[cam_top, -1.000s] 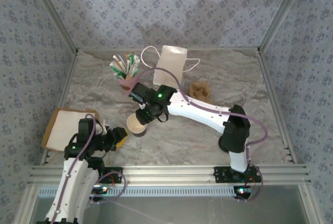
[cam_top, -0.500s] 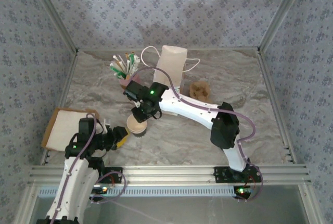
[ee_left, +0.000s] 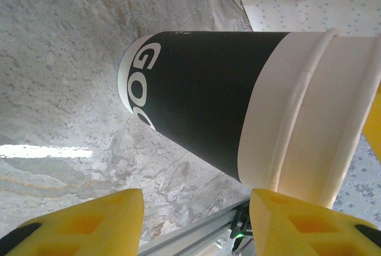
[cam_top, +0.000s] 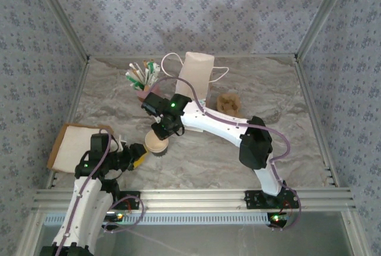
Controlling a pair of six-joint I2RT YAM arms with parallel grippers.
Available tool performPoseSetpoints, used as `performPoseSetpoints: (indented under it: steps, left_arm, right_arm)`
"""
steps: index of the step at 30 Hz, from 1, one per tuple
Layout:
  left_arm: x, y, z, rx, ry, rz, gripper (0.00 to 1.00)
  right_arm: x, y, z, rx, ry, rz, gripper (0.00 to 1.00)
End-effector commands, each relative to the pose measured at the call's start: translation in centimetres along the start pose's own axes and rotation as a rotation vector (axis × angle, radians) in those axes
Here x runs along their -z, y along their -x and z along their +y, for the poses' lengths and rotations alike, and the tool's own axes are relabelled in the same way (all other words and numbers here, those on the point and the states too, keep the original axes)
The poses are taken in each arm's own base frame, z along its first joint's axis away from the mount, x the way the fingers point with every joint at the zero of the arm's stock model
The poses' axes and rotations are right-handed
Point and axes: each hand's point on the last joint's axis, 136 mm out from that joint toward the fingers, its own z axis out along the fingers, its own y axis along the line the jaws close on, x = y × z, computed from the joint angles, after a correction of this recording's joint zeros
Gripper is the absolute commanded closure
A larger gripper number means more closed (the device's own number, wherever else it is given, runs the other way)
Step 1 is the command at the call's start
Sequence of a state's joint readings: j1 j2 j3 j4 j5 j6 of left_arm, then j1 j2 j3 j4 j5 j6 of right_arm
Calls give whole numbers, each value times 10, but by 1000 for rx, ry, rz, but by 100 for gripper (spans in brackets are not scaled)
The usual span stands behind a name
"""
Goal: Pack the takeout coffee
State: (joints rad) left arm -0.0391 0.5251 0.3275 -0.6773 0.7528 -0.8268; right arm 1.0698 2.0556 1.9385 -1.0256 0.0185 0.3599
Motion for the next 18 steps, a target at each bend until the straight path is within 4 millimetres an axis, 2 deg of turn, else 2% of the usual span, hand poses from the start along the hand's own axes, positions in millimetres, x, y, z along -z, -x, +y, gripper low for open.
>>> performPoseSetpoints:
  steps: [1, 12, 18]
  left_arm:
    - [1, 3, -10, -43, -36, -3, 50]
    - [-1, 6, -8, -42, -32, -6, 49]
    - [-2, 7, -8, -41, -31, -5, 49]
  right_arm:
    - [-3, 1, -2, 1, -4, 22, 74]
    - [1, 3, 0, -6, 16, 10, 100]
    - [6, 5, 2, -34, 64, 1, 100]
